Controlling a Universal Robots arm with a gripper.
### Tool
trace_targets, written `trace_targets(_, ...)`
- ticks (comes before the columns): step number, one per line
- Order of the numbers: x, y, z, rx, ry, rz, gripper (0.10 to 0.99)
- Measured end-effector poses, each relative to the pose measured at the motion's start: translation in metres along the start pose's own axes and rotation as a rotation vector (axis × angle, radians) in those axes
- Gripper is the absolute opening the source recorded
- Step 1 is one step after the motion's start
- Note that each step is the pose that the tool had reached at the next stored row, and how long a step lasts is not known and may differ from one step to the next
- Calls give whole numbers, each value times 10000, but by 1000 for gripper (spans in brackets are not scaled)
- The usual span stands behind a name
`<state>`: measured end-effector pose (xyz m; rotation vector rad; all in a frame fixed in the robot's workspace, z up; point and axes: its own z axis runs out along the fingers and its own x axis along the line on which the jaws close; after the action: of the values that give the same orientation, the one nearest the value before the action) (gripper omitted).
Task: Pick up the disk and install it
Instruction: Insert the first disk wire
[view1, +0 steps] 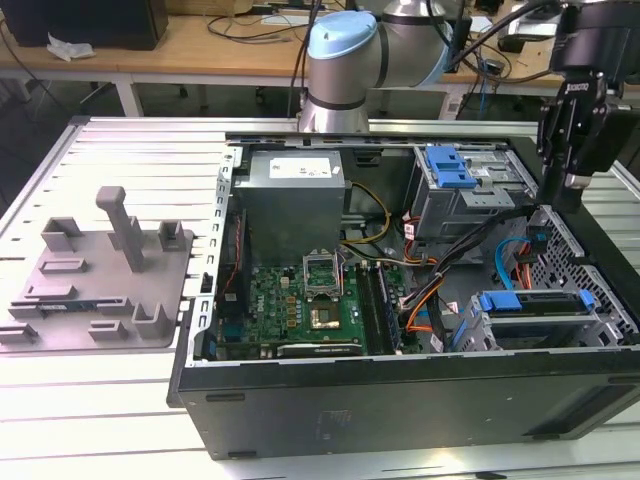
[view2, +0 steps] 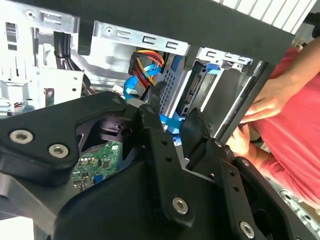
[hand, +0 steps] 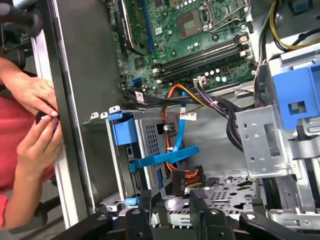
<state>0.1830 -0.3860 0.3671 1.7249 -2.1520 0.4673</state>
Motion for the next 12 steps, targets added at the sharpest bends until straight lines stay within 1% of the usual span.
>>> trace_targets(2,-34,45,4,48,103,22,439)
trace_targets(3,-55,56,0,69,166,30,439)
trace_targets(4,-79,66,-7,97,247,38,439)
trace_targets(5,-114,79,-17,136,379,54,439)
trace_targets(6,-130,83,-21,164,482,63,439)
trace_targets(7,-140,85,-23,198,607,74,439)
trace_targets(8,-155,89,-25,244,782,90,439)
trace_targets(9,-166,91,-25,273,892,100,439)
trace_targets(10,-174,93,-21,287,952,106,439)
trace_targets(12,-191,95,-3,301,1008,109,439)
